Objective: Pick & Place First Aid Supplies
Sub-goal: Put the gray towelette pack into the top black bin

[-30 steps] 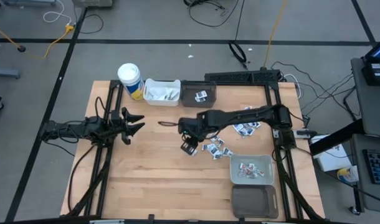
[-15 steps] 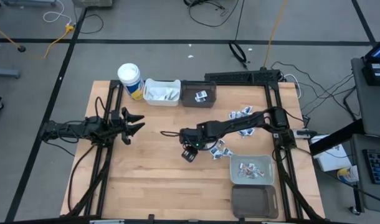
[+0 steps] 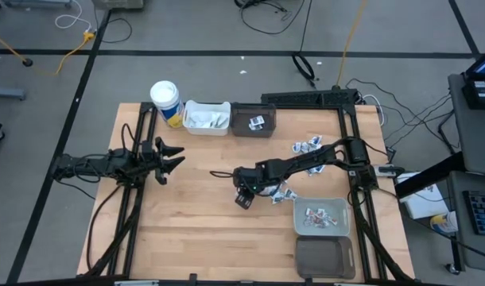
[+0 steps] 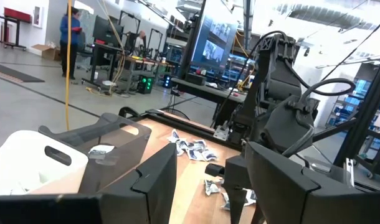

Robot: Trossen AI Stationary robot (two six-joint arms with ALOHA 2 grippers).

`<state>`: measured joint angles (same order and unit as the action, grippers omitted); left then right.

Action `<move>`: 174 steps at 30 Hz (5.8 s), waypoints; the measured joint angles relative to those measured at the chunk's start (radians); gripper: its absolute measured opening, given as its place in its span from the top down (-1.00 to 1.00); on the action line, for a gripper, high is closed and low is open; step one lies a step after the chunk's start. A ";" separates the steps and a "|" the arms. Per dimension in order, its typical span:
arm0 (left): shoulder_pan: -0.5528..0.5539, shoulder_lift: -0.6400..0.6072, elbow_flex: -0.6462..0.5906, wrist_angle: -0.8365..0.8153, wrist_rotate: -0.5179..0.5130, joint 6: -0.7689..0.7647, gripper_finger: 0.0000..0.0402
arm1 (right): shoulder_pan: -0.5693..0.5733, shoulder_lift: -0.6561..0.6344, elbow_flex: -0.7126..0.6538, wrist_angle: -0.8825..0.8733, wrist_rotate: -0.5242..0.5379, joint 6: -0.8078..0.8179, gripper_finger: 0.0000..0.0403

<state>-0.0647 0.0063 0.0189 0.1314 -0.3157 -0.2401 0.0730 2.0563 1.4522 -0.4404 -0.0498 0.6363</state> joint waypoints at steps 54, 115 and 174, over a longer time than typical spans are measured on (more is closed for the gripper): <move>0.000 0.000 0.000 0.000 0.000 0.000 0.03 | -0.370 -0.214 0.227 -0.649 0.078 -0.975 1.00; 0.000 0.000 0.000 0.000 0.000 0.000 0.03 | -0.522 -0.116 0.342 -0.598 0.073 -0.841 0.37; 0.000 0.000 0.000 0.000 0.000 0.000 0.03 | -0.187 -0.152 -0.072 -0.407 0.019 -0.222 0.20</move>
<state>-0.0650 0.0067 0.0189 0.1314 -0.3157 -0.2401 -0.1139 1.9041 1.3804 -0.8474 -0.0312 0.4139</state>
